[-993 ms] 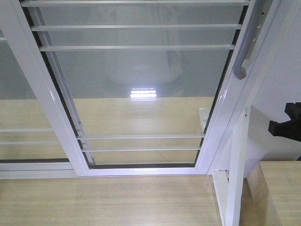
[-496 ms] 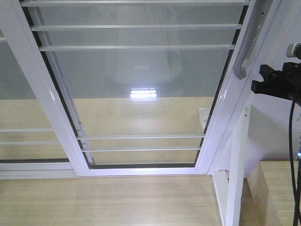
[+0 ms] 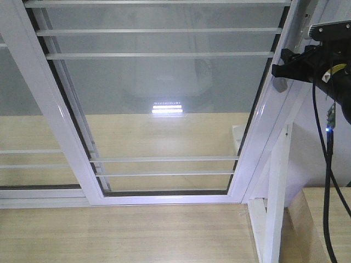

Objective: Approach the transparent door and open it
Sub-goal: 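Raise the right gripper and close it around the silver handle, then pull the handle with the right gripper, sliding the door open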

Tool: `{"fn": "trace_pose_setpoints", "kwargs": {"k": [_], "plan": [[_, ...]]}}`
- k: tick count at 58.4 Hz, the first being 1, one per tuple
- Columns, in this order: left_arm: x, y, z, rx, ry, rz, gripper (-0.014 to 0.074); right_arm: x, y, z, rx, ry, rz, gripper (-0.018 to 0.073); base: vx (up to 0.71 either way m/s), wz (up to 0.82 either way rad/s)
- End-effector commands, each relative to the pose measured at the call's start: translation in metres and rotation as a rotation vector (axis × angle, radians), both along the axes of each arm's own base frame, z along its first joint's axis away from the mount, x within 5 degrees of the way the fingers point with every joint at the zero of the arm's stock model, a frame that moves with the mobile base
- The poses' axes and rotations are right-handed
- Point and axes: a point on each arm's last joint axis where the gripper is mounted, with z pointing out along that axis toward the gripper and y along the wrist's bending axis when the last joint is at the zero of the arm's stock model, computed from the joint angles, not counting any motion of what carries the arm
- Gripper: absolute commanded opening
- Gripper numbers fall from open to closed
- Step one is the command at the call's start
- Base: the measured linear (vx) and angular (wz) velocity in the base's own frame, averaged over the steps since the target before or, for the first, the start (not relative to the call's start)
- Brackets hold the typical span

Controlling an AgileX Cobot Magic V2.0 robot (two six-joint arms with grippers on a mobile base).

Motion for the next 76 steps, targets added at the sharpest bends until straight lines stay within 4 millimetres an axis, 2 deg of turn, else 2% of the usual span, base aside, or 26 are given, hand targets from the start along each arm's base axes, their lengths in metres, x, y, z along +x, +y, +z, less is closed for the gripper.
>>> {"fn": "trace_pose_setpoints", "kwargs": {"k": [1,10,18,33,42,47,59,76], "plan": [[0.003,-0.001,0.018,-0.018,-0.112,-0.005,0.0341,0.017,0.002,0.032,0.008,-0.17,0.019,0.0415,0.0,0.0],[0.003,-0.001,0.018,-0.018,-0.109,-0.005,0.0339,0.043,0.001,0.035,0.005,-0.196,0.017,0.0415,0.0,0.0],[0.003,-0.001,0.018,-0.018,-0.109,-0.005,0.0339,0.057,0.0,0.036,0.04,-0.17,-0.001,0.0403,0.0,0.0],[0.003,-0.001,0.018,-0.018,-0.109,-0.005,0.0339,0.061,-0.001,0.037,0.044,-0.144,-0.013,0.0309,0.0,0.0],[0.003,-0.001,0.018,-0.018,-0.109,-0.005,0.0339,0.06,0.0,0.037,0.075,-0.138,-0.016,0.0304,0.0,0.0],[0.003,-0.001,0.018,-0.018,-0.109,-0.005,0.0339,0.06,0.005,0.037,0.076,-0.136,0.0,0.0304,0.0,0.0],[0.003,-0.001,0.018,-0.018,-0.109,-0.005,0.0339,0.059,0.037,0.033,0.023,-0.132,0.105,0.0304,0.0,0.0],[0.003,-0.001,0.018,-0.018,-0.108,-0.005,0.0339,0.06,0.061,0.023,0.044,-0.113,0.154,0.0308,0.0,0.0]]}}
